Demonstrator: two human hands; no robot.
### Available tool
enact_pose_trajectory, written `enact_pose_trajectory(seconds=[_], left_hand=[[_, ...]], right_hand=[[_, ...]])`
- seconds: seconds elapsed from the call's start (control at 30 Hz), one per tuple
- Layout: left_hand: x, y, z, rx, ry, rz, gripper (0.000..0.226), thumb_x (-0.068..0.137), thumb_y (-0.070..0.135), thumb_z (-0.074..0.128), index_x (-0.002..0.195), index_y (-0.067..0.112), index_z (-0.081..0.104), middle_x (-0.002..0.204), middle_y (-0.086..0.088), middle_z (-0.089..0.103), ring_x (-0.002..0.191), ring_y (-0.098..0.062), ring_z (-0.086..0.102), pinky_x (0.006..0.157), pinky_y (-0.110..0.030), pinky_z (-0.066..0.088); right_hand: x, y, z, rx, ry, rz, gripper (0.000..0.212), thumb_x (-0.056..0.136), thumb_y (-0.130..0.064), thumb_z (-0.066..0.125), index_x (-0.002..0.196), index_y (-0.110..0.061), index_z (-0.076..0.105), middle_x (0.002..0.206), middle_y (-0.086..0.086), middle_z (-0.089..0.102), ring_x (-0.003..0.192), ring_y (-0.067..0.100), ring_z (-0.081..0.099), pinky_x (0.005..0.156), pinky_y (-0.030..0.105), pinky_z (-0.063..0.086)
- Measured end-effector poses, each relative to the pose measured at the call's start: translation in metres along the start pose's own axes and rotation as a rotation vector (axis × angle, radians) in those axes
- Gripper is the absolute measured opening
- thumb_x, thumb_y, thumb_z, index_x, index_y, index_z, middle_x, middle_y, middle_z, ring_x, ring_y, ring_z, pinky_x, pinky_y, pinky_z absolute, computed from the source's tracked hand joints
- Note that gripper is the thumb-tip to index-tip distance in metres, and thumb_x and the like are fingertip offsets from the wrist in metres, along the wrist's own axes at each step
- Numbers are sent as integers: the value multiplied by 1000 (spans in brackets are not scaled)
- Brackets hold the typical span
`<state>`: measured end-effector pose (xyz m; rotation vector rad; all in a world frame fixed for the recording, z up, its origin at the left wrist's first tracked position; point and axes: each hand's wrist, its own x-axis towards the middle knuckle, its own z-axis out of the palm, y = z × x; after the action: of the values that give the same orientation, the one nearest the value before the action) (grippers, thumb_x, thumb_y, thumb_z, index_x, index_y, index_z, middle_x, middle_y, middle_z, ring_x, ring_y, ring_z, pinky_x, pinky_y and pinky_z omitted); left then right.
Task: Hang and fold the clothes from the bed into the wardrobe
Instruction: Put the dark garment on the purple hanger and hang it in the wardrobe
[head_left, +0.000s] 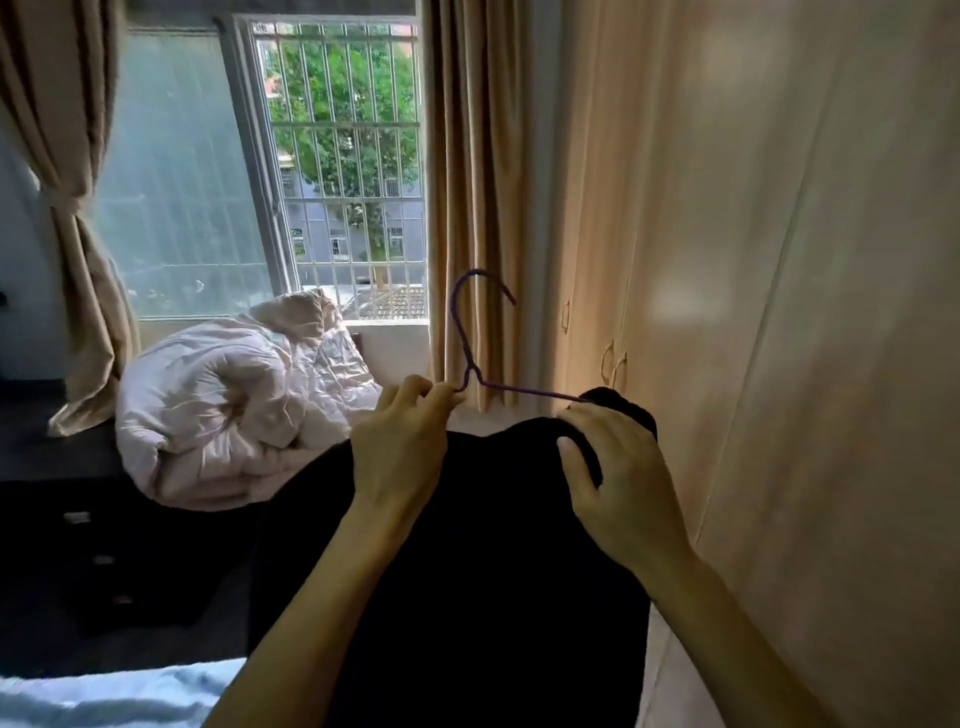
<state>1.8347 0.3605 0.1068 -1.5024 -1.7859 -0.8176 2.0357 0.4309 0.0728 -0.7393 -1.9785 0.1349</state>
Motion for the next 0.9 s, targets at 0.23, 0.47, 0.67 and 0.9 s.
enact_pose_trajectory(seconds=[0.23,0.47,0.67,0.9], left_hand=[[76,-69,112,-143,48,48,31,87,33,45,90,13,69,83,-7,62,73,-31,61,43,-26,33],[136,-113,219,-220,10,106,35,89,34,43,92,12,69,83,-9,62,74,-31,61,47,-28,35],[185,-135,326,-191,-39,166,31,90,36,47,89,14,68,82,-6,62,73,-28,61,46,-27,34],[243,-148,419,-218,-77,198,27,92,33,51,88,14,70,83,-5,63,76,-27,62,48,-24,30]], right_hand=[[66,67,89,-117,27,76,37,95,-39,41,123,-22,59,126,-8,59,119,3,49,105,33,41],[123,128,155,-206,97,175,36,96,-33,41,122,-17,61,126,-3,59,120,10,49,106,35,40],[172,198,220,-222,132,243,38,96,-34,41,121,-16,61,128,-1,59,121,13,51,106,39,40],[225,274,280,-227,217,344,38,95,-34,42,121,-14,62,126,1,60,119,14,52,104,37,41]])
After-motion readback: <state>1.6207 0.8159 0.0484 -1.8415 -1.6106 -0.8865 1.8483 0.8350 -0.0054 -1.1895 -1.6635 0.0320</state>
